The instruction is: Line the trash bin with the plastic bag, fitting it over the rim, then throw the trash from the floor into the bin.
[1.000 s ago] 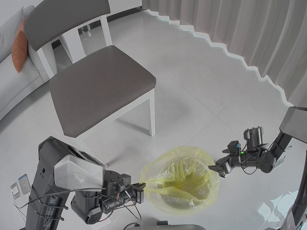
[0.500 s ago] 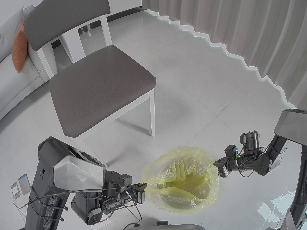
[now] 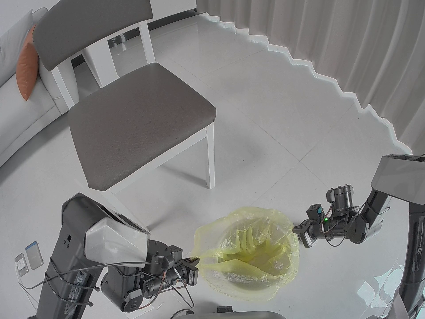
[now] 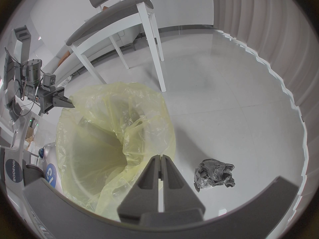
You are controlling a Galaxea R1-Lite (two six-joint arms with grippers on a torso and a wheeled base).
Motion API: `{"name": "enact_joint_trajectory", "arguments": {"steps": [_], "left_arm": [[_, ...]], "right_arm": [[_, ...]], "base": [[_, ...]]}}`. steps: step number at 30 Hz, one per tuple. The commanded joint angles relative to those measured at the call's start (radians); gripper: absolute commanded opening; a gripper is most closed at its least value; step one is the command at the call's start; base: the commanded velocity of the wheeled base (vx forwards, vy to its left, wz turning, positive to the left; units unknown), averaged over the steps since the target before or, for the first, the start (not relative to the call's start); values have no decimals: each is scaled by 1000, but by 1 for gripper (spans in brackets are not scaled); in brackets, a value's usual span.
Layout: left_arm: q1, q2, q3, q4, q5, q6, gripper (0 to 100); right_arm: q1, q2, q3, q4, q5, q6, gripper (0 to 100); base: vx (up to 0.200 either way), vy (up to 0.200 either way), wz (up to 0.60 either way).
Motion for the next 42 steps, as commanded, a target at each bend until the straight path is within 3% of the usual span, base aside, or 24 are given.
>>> {"name": "enact_joint_trajectory", "arguments": {"steps": [1, 22, 28, 34, 38, 42], "left_arm": [[18, 53, -26, -16, -2, 15, 0], [27, 0, -61, 179, -19, 145, 0], [29, -12, -80, 232, -73, 177, 0], [24, -23, -160, 329, -73, 211, 0], [21, -43, -275, 511, -71, 234, 0], [17, -33, -356, 560, -70, 236, 0]], "right_arm": [[-7, 78, -52, 5, 1, 0, 0], [-12, 167, -161, 76, 2, -5, 0], [-13, 165, -155, 83, 2, -5, 0], [-24, 164, -171, 126, 2, -11, 0], [-36, 162, -175, 132, 2, -16, 0], [-39, 161, -180, 132, 2, -17, 0]], "base": [[0, 0, 0], [0, 0, 0], [0, 0, 0], [0, 0, 0], [0, 0, 0], [0, 0, 0]]}}
